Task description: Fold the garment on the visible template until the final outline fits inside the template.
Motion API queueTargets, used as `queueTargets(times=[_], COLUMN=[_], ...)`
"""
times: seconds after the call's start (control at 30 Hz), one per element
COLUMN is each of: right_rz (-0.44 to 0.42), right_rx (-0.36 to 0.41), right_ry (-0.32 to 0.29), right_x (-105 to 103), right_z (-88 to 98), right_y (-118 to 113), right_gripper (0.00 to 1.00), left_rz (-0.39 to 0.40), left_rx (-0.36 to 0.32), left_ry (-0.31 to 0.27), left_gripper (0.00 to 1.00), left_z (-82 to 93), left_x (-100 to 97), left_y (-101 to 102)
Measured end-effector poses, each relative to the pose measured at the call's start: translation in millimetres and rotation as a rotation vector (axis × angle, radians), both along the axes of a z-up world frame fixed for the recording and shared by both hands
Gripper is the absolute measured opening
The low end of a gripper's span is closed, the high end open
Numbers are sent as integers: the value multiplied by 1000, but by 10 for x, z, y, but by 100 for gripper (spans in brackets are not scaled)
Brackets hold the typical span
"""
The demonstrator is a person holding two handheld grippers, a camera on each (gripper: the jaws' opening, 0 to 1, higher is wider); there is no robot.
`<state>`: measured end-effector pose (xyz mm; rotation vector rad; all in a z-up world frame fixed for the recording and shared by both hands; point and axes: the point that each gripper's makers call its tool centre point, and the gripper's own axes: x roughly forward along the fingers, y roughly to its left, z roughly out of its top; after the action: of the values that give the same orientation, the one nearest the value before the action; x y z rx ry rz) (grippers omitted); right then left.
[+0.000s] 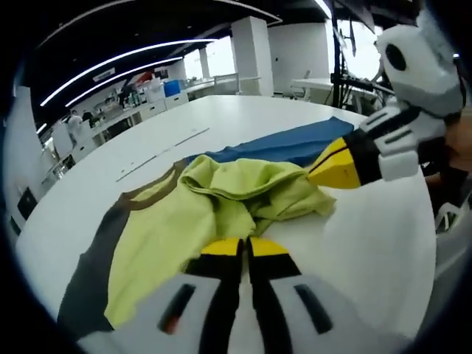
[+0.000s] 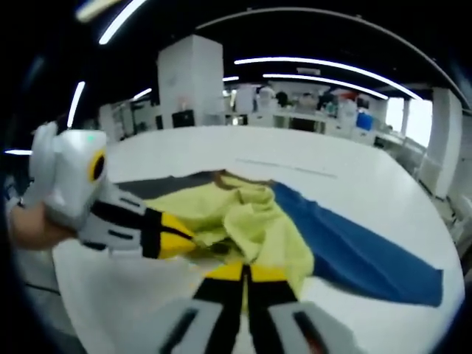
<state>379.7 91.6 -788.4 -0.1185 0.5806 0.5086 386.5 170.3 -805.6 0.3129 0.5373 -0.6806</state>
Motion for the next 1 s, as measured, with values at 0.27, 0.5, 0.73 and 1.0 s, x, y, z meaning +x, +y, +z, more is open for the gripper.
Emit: queueTargets(times=[0.27,0.5,0.73,1.0], right_rz=[44,117,157,219], right_rx=[19,5,-7,-56], right_ry=[6,35,71,90], right_x=[-208,-492,-763,-1013], right_z=[102,75,32,9], right_y=[16,21,-48,-173], right_gripper=[0,0,0,0], left_rz=[14,8,22,29], left_rx=[-37,-5,31,72], left_ry=[-5,4,41,59], left_gripper=[0,0,0,0], left_z=[180,189,76,56], left_x=[-211,-493,-840,-1106], left_y=[235,478,727,997])
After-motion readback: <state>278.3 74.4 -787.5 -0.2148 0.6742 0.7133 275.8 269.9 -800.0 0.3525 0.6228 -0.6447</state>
